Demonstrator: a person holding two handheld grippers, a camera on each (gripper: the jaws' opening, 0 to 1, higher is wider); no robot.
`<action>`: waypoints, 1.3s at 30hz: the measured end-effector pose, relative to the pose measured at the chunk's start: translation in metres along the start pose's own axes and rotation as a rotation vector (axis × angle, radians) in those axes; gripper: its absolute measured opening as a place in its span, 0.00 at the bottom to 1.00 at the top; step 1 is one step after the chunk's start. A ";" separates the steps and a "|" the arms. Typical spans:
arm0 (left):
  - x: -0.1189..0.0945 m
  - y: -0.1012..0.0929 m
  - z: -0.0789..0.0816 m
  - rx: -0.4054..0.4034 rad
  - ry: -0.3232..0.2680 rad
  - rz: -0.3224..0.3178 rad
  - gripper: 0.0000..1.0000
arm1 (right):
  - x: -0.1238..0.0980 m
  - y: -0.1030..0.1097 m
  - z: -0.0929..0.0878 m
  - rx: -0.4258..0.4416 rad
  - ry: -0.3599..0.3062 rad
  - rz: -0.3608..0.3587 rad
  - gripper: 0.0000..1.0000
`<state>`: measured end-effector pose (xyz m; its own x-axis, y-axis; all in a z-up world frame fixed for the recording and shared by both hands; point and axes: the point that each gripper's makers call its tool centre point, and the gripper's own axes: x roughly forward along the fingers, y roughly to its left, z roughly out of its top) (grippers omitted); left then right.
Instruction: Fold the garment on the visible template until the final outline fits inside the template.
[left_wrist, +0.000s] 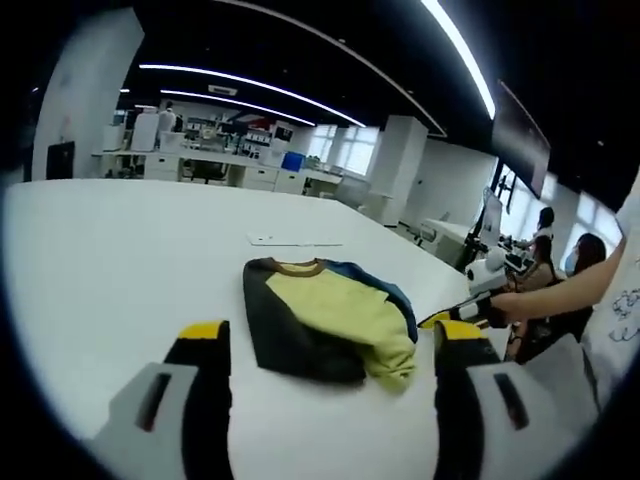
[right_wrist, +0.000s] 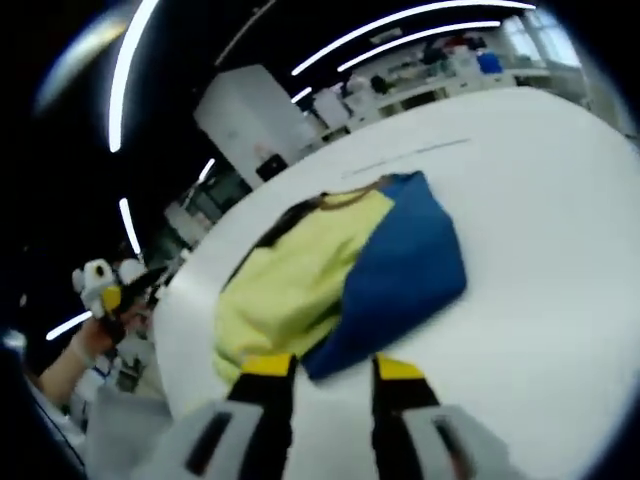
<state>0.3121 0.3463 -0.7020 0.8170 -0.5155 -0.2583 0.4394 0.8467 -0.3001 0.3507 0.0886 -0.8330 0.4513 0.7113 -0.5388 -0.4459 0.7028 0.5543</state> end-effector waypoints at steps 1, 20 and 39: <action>0.000 0.001 0.000 0.001 0.001 -0.001 0.80 | 0.002 -0.002 0.000 -0.008 -0.007 -0.010 0.19; -0.007 0.001 -0.004 -0.034 -0.028 0.000 0.78 | -0.009 0.018 0.031 0.033 -0.071 0.010 0.00; -0.007 -0.003 -0.005 -0.059 -0.046 -0.004 0.77 | 0.001 0.049 0.138 -0.056 -0.201 0.067 0.00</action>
<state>0.3028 0.3463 -0.7039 0.8326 -0.5106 -0.2146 0.4205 0.8349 -0.3552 0.4364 0.1224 -0.7187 0.5617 0.7441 -0.3616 -0.5195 0.6574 0.5458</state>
